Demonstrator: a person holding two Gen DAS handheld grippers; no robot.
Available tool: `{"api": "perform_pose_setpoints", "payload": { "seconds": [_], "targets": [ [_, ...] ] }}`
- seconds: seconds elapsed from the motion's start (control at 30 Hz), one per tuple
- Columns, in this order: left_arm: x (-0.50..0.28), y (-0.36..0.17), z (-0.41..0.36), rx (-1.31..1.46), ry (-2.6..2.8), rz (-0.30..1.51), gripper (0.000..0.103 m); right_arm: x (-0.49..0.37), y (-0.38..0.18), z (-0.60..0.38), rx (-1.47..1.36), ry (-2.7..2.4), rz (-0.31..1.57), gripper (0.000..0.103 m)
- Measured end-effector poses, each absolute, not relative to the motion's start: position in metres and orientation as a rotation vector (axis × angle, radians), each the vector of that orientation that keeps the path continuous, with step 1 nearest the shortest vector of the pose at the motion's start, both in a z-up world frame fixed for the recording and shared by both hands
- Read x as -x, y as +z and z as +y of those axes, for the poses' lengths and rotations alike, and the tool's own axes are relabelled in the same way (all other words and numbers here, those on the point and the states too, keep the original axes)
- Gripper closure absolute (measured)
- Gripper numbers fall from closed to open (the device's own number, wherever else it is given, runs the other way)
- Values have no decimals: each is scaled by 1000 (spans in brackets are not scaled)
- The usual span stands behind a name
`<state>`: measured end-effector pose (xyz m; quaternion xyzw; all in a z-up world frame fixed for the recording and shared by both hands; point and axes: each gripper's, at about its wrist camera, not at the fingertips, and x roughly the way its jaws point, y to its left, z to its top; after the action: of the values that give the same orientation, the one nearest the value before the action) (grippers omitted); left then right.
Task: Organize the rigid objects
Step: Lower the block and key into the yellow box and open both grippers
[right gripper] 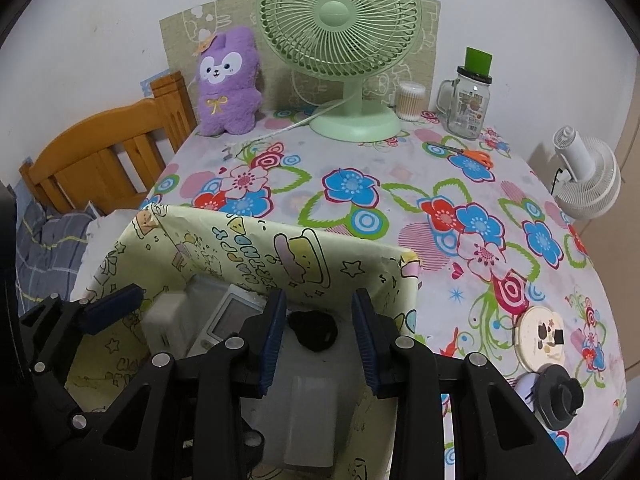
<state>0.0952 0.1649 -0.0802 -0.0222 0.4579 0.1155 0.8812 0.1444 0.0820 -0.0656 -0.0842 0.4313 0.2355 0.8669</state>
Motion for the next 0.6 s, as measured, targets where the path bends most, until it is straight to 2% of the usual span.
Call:
{"api": "perform_pose_setpoints", "payload": {
  "seconds": [0.3, 0.33, 0.53, 0.6],
  "targets": [
    [-88, -75, 165, 67, 252, 944, 10, -137, -58, 78, 172, 529, 899, 48],
    [-86, -73, 164, 71, 251, 940, 10, -135, -56, 76, 173, 518, 892, 40],
    [-77, -63, 157, 63, 254, 916, 9, -126, -45, 70, 180, 520, 869, 37],
    [-75, -60, 155, 61, 252, 912, 9, -123, -41, 66, 179, 499, 858, 29]
  ]
}}
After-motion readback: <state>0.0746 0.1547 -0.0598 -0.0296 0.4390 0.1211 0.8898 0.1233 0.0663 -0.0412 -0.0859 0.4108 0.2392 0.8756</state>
